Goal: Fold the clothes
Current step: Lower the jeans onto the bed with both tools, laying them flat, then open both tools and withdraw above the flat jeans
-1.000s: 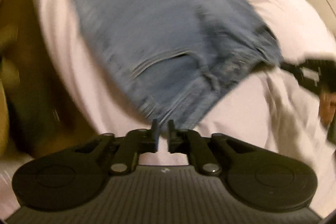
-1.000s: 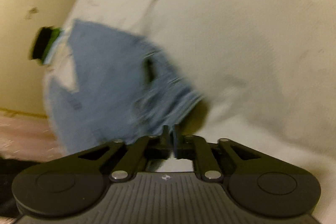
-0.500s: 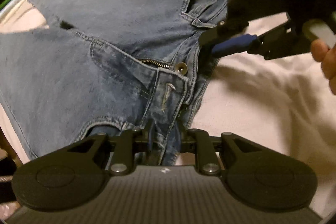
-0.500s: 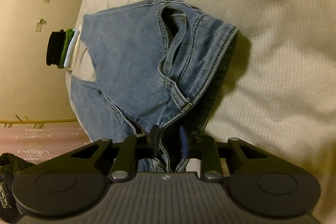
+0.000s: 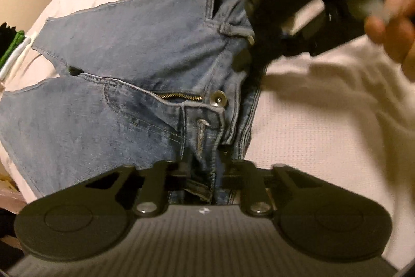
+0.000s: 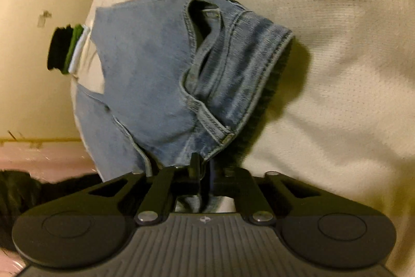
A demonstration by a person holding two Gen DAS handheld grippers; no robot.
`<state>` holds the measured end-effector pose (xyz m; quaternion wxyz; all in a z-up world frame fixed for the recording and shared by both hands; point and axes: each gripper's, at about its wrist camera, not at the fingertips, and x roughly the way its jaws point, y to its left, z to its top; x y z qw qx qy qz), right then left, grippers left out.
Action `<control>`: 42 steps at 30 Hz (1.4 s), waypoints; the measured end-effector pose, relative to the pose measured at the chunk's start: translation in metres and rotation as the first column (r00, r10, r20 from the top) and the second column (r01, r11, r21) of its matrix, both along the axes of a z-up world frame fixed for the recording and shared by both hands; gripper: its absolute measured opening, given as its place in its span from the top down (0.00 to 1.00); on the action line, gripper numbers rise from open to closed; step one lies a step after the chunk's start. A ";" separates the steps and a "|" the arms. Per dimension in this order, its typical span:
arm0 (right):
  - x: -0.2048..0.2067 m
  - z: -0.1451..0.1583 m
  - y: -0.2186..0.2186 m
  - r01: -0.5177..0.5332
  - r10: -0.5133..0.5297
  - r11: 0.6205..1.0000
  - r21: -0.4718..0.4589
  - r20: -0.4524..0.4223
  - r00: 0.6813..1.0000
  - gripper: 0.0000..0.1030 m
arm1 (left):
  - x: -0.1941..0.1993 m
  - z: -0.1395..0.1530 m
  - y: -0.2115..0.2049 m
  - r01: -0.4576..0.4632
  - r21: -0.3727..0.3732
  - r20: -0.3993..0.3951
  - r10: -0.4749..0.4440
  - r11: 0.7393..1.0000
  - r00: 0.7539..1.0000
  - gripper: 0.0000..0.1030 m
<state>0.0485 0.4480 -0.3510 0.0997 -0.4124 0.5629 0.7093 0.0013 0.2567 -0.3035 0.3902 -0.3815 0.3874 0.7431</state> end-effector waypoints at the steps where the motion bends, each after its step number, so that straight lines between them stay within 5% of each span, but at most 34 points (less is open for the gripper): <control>1: -0.001 0.000 -0.001 -0.012 0.012 1.000 0.012 0.003 1.000 0.99 | -0.004 0.011 -0.004 -0.009 0.049 0.035 0.007 0.999 0.999 0.97; 3: -0.001 -0.002 -0.005 -0.036 0.036 0.999 0.038 0.004 0.999 1.00 | -0.011 0.030 -0.009 -0.020 0.132 0.093 0.007 0.991 0.996 0.97; 6: 0.000 -0.010 -0.010 -0.046 0.045 0.998 0.049 0.015 0.999 1.00 | -0.020 0.032 -0.007 0.009 0.137 0.149 -0.030 0.990 0.988 0.97; 10: -0.004 -0.008 -0.012 -0.064 0.062 0.997 0.053 0.042 0.997 1.00 | -0.015 -0.008 0.008 0.128 -0.002 0.131 -0.127 0.992 0.983 0.96; 15: -0.002 0.023 -0.017 -0.105 0.092 0.982 0.156 0.090 0.992 0.90 | -0.025 0.002 0.011 0.090 0.024 0.198 -0.093 0.996 0.976 0.95; 18: 0.009 0.042 -0.021 -0.075 0.058 0.982 0.176 0.099 0.993 0.80 | -0.036 0.032 -0.008 -0.013 0.159 0.438 -0.059 0.987 0.897 0.92; 20: 0.013 0.048 -0.028 -0.108 0.074 0.973 0.206 0.168 0.983 0.68 | -0.038 0.039 -0.024 -0.087 0.159 0.524 -0.010 0.983 0.852 0.90; 23: 0.012 0.050 -0.050 -0.244 0.137 0.933 0.265 0.365 0.921 0.67 | -0.044 0.039 -0.046 -0.173 0.025 0.546 0.131 0.985 0.827 0.90; 25: 0.015 0.056 -0.066 -0.274 0.149 0.927 0.256 0.421 0.895 0.63 | -0.055 0.039 -0.058 -0.208 -0.113 0.530 0.236 0.972 0.814 0.90; 27: 0.018 0.067 -0.083 -0.275 0.139 0.924 0.264 0.438 0.888 0.40 | -0.067 0.047 -0.073 -0.213 -0.173 0.496 0.271 0.962 0.825 0.90; 29: 0.014 0.081 -0.101 -0.278 0.133 0.920 0.277 0.446 0.885 0.27 | -0.082 0.064 -0.083 -0.200 -0.173 0.459 0.259 0.964 0.850 0.89; 36: -0.022 0.115 -0.153 -0.184 0.054 0.940 0.287 0.407 0.912 0.15 | -0.149 0.112 -0.110 -0.137 -0.098 0.390 0.165 0.986 0.906 0.81; 42: -0.053 0.129 -0.208 0.053 -0.179 0.951 0.305 0.402 0.898 0.14 | -0.206 0.121 -0.144 0.073 -0.121 0.369 -0.024 0.990 0.929 0.81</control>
